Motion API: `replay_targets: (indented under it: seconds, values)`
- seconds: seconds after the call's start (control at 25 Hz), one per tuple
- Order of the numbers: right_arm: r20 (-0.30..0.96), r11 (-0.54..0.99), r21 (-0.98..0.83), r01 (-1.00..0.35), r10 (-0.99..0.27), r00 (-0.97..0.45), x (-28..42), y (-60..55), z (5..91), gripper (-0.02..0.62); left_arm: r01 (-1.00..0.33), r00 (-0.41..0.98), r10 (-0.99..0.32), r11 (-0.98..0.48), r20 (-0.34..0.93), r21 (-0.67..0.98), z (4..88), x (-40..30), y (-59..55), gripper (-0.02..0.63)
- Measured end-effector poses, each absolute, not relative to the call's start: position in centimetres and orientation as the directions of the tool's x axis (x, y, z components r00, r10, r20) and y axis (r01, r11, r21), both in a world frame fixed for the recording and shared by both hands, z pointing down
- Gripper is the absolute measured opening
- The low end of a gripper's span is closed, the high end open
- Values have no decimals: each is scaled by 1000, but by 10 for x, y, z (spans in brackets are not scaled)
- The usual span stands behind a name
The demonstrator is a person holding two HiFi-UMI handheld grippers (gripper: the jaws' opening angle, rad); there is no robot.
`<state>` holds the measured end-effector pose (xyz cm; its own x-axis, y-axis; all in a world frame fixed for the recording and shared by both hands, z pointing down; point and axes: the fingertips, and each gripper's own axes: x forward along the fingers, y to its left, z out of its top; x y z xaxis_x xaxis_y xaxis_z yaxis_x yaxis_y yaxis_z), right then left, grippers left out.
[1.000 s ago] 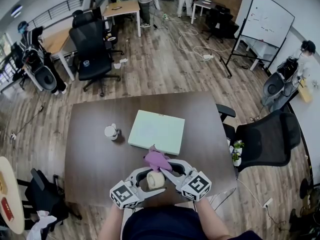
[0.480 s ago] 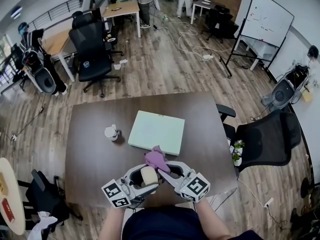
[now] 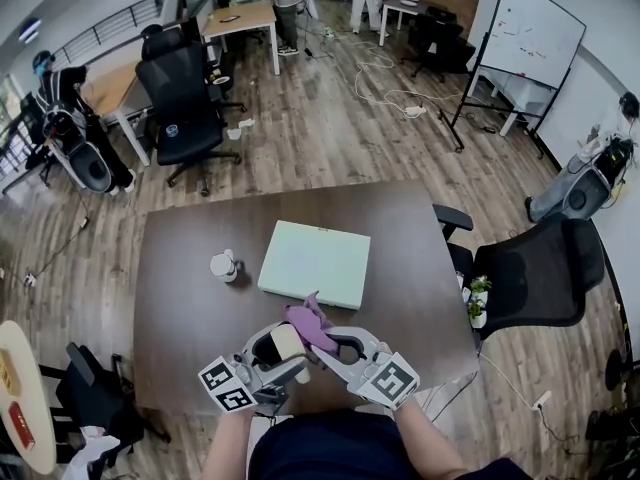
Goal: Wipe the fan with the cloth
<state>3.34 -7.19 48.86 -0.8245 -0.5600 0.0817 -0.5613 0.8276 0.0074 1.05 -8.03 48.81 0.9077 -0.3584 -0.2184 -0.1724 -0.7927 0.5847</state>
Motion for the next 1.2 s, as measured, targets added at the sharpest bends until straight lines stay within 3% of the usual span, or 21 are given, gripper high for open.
replay_targets:
  seconds: [0.36,0.72,0.92,1.2]
  values:
    - [12,825,91,-557,-560,-828,29,-63,462,80,-135,864,-416,-734,-284,665,490,1,-90,380]
    - [-32,849,34,-527,-526,-850,16,-57,459,80,-90,793,-492,-677,-358,731,482,-17,-102,380]
    - [73,870,73,-488,-492,-867,10,-51,472,80,-56,739,-547,-630,-392,774,481,-31,-112,380]
    - [85,885,62,-461,-465,-881,0,-45,481,80,-40,712,-572,-612,-408,789,481,-41,-118,380]
